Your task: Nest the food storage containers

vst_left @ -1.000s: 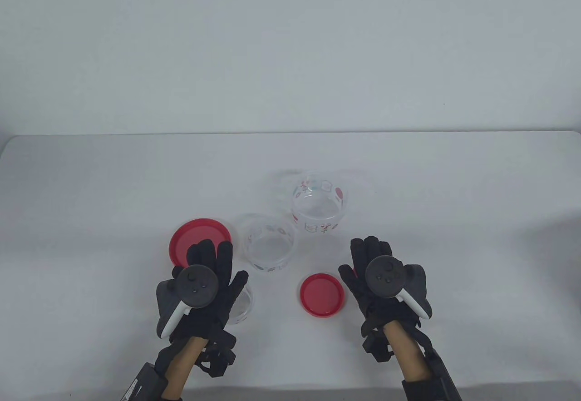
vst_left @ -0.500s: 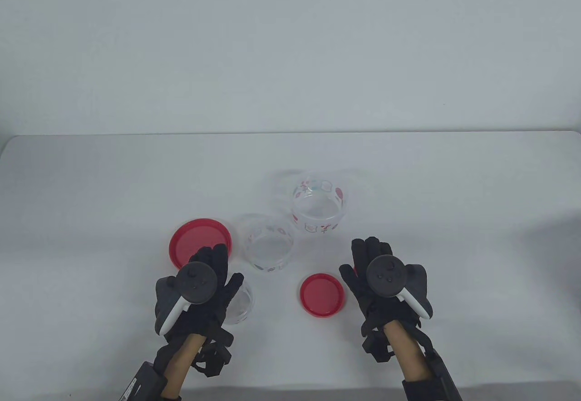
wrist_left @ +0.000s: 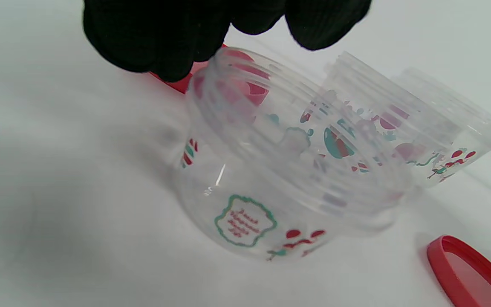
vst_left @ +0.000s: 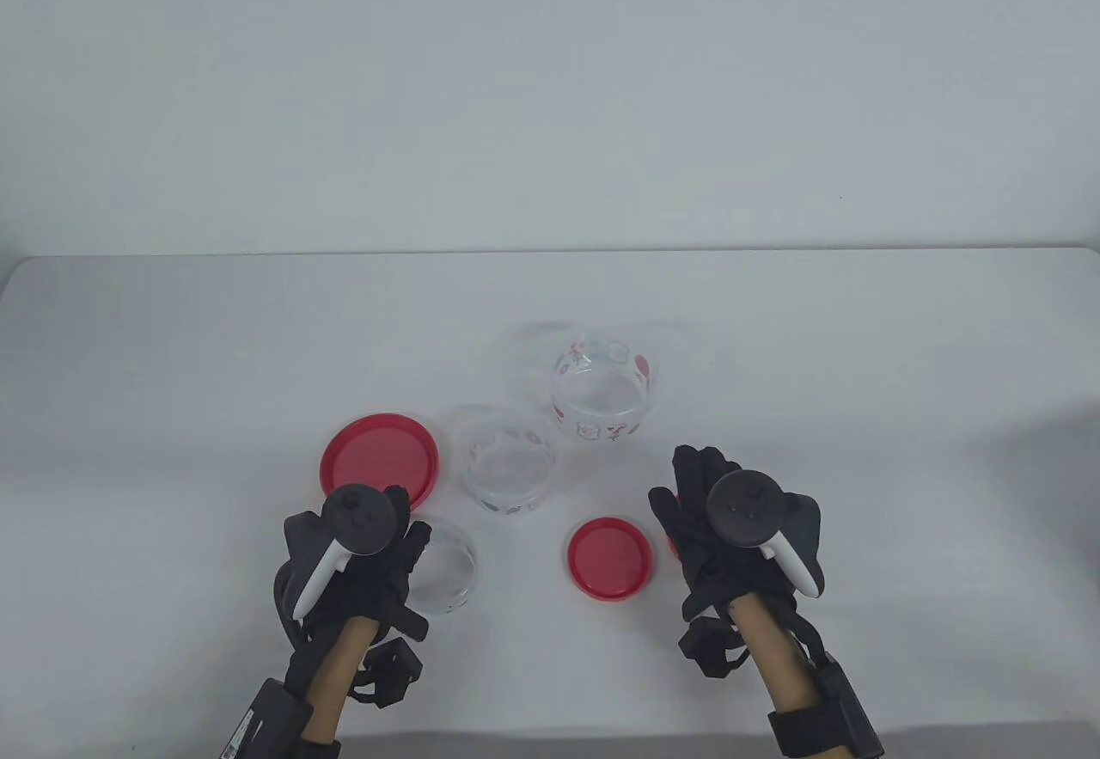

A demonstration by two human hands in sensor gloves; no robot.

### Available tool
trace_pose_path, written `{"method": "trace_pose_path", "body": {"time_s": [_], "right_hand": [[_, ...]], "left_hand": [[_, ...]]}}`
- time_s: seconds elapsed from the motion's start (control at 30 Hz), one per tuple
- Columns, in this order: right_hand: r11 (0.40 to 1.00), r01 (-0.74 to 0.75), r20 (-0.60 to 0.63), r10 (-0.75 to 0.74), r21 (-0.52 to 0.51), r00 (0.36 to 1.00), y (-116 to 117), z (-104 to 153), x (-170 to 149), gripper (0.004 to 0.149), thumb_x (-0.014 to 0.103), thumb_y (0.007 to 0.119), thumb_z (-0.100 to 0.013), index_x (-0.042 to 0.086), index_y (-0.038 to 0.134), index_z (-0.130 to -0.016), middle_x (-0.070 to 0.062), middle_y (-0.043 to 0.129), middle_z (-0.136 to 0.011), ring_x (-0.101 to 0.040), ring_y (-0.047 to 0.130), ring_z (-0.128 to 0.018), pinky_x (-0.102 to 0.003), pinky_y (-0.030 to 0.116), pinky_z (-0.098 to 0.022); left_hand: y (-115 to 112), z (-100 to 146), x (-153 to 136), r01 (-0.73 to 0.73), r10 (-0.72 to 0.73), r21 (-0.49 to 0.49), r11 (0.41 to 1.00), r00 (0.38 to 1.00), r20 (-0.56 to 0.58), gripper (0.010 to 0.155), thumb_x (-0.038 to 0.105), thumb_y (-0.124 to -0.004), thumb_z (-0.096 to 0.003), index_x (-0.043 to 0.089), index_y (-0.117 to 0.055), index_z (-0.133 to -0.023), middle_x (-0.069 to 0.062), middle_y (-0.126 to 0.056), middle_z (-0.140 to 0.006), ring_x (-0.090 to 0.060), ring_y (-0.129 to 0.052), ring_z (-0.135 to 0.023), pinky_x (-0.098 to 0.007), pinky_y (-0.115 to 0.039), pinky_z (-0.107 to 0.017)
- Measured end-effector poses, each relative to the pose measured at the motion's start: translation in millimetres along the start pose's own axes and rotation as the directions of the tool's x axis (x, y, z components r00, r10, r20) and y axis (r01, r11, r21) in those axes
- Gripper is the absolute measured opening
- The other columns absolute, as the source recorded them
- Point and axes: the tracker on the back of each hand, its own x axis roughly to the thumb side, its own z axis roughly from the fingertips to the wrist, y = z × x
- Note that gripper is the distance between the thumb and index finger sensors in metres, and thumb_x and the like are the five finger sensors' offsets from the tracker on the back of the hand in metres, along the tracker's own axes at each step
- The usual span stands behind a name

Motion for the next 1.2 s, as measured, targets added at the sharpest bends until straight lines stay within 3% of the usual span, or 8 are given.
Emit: {"method": "trace_pose_path", "body": {"time_s": [0.1, 0.27, 0.37, 0.6, 1.2], "right_hand": [[0.999, -0.024, 0.007, 0.025, -0.031, 1.000, -4, 1, -3, 0.070, 0.047, 0.053, -0.065, 0.008, 0.025, -0.116, -0.023, 0.016, -0.117, -0.050, 0.015, -0.101, -0.071, 0.025, -0.063], [0.969, -0.171, 0.067, 0.185, -0.176, 0.980, 1, 7, -10, 0.070, 0.048, 0.053, -0.064, 0.009, 0.026, -0.115, -0.022, 0.018, -0.118, -0.049, 0.018, -0.102, -0.071, 0.028, -0.063], [0.974, -0.189, 0.061, 0.197, -0.128, 0.978, -1, 8, -12, 0.070, 0.048, 0.053, -0.064, 0.009, 0.025, -0.116, -0.022, 0.018, -0.118, -0.049, 0.017, -0.102, -0.071, 0.028, -0.063], [0.981, -0.139, 0.064, 0.148, -0.133, 0.987, -4, 12, -15, 0.070, 0.048, 0.053, -0.064, 0.009, 0.026, -0.115, -0.023, 0.018, -0.117, -0.049, 0.017, -0.102, -0.071, 0.028, -0.063], [0.990, -0.079, 0.084, 0.089, -0.117, 0.992, -5, 14, -15, 0.070, 0.048, 0.053, -0.064, 0.008, 0.026, -0.115, -0.023, 0.018, -0.117, -0.050, 0.018, -0.101, -0.070, 0.028, -0.063]], "left_hand": [[0, -1, -1, -0.002, 0.002, -0.011, 1.000, 1.000, -0.003, 0.064, 0.044, -0.056, -0.0668, 0.022, -0.036, -0.123, -0.021, -0.054, -0.120, -0.040, -0.071, -0.091, -0.048, -0.068, -0.067], [-1, -1, 0, 0.012, -0.012, -0.014, 1.000, 1.000, -0.003, 0.061, 0.044, -0.057, -0.0667, 0.019, -0.046, -0.121, -0.019, -0.068, -0.114, -0.038, -0.079, -0.084, -0.046, -0.074, -0.062], [-3, -3, -1, 0.035, -0.036, -0.026, 0.999, 0.999, -0.020, 0.060, 0.044, -0.058, -0.0664, 0.019, -0.051, -0.120, -0.019, -0.074, -0.110, -0.037, -0.084, -0.080, -0.045, -0.077, -0.058], [-8, -5, -1, 0.048, -0.050, -0.045, 0.998, 0.998, -0.035, 0.057, 0.041, -0.057, -0.0670, 0.019, -0.053, -0.119, -0.019, -0.081, -0.104, -0.031, -0.092, -0.067, -0.043, -0.081, -0.051], [-14, -2, 3, 0.067, -0.067, -0.009, 0.998, 0.998, -0.022, 0.052, 0.040, -0.058, -0.0668, 0.019, -0.060, -0.114, -0.013, -0.087, -0.097, -0.027, -0.096, -0.061, -0.039, -0.084, -0.047]]}}
